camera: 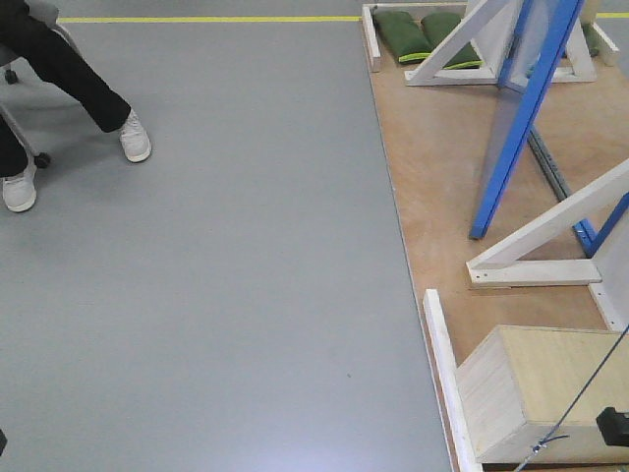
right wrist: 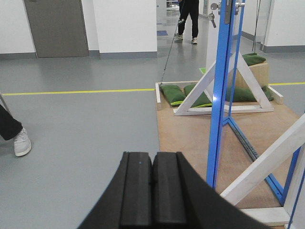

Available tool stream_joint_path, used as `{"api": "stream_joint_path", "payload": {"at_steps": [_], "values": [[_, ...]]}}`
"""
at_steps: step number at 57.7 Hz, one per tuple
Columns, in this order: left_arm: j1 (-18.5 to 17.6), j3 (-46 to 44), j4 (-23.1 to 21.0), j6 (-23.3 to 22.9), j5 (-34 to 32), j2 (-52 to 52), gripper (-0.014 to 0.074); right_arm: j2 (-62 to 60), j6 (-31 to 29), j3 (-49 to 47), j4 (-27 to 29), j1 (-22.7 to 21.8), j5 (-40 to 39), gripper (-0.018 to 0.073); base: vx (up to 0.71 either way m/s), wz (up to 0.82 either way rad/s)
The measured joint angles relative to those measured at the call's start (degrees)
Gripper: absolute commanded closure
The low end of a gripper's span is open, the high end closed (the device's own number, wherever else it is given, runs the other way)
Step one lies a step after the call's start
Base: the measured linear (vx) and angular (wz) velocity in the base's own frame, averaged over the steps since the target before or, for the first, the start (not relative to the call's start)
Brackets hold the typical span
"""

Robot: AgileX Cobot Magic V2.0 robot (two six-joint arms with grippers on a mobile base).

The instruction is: Move to blue door and open it

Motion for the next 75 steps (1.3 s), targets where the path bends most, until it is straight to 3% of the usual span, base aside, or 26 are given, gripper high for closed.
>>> {"api": "stream_joint_path", "payload": {"at_steps": [75], "values": [[0.0,0.0,0.0,0.0,0.0,0.0,0.0524,0.0,0.0,0.0,0.0,0.0,0.0,0.0547,0.05,-0.01]]}}
